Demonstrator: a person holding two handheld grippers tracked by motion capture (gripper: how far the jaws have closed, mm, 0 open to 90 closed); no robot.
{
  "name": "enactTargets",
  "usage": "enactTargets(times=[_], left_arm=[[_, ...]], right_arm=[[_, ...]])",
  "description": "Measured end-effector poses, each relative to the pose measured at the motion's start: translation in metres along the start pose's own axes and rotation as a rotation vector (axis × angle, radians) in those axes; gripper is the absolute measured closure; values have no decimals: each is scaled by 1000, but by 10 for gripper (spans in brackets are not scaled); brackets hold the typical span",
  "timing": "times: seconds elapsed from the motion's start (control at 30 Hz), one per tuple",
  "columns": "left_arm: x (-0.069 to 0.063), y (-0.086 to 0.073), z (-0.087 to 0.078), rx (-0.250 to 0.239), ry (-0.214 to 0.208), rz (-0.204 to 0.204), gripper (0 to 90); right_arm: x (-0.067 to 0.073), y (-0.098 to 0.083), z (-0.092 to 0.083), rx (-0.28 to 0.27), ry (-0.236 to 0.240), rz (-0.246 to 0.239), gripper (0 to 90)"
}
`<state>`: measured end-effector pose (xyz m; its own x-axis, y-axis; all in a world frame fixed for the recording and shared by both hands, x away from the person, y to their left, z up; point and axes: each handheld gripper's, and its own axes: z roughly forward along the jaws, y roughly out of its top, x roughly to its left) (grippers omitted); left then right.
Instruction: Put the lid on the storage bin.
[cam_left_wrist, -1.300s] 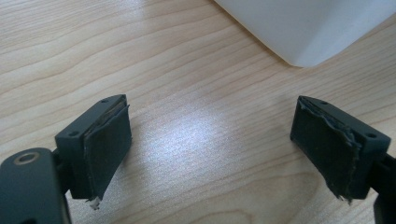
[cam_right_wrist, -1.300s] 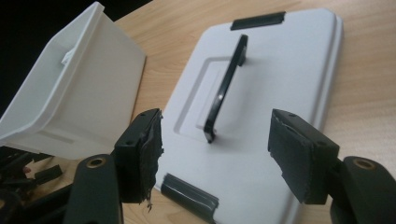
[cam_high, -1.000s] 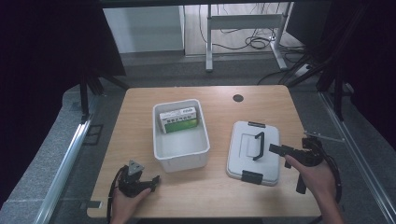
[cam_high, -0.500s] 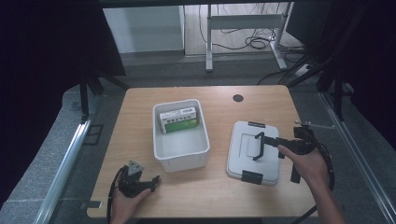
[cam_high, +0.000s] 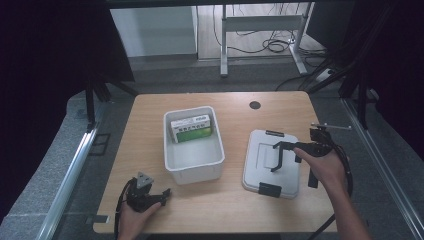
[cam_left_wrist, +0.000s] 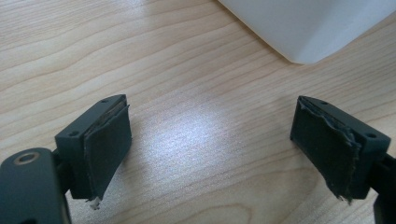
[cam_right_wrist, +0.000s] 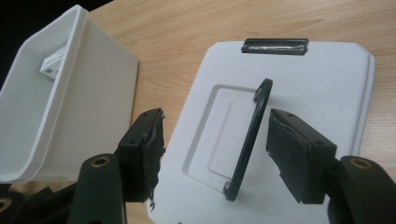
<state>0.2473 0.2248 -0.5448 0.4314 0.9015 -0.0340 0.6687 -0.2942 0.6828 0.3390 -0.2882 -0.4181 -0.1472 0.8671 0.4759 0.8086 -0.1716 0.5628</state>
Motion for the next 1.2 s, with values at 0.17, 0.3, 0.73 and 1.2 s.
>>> enactTargets(times=[0.17,0.3,0.73,1.2], left_arm=[[0,0,0,0,0,0,124],[0,0,0,0,0,1,124],[0,0,0,1,-1,2,124],[0,0,0,1,-1,2,123]], right_arm=[[-2,6,7,24,-15,20,388],[0,10,11,46,-23,28,403],[0,19,33,150,-87,53,490],[-1,23,45,203,-129,83,566]])
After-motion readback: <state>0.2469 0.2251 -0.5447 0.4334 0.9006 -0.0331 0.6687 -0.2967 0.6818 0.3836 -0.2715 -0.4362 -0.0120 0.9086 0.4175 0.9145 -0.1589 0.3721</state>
